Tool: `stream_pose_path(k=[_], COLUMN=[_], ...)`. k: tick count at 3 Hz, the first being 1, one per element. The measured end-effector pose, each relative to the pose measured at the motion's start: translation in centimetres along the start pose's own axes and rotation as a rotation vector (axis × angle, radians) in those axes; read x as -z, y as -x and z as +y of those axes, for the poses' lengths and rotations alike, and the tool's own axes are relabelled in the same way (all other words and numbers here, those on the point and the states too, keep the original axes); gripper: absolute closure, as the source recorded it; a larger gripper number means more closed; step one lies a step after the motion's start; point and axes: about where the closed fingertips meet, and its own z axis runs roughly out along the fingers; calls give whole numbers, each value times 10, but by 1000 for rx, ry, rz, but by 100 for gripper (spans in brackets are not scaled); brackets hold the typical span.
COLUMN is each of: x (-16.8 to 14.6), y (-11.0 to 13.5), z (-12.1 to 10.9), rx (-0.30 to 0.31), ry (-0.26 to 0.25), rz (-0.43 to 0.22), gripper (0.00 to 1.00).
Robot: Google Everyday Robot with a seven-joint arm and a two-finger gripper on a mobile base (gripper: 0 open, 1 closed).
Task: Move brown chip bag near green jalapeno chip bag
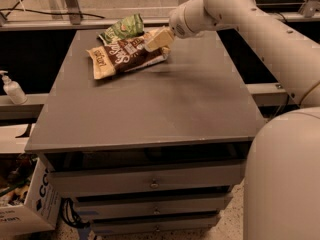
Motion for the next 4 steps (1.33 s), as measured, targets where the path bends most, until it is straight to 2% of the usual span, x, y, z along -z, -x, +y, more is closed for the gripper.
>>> stream_pose_path(k=[2,3,4], x=[33,68,128], y=[-3,-14,-58], z=[21,40,70], rx=[14,4,-55], ry=[15,15,14], rz=[-57,-92,-119], gripper=[0,0,0])
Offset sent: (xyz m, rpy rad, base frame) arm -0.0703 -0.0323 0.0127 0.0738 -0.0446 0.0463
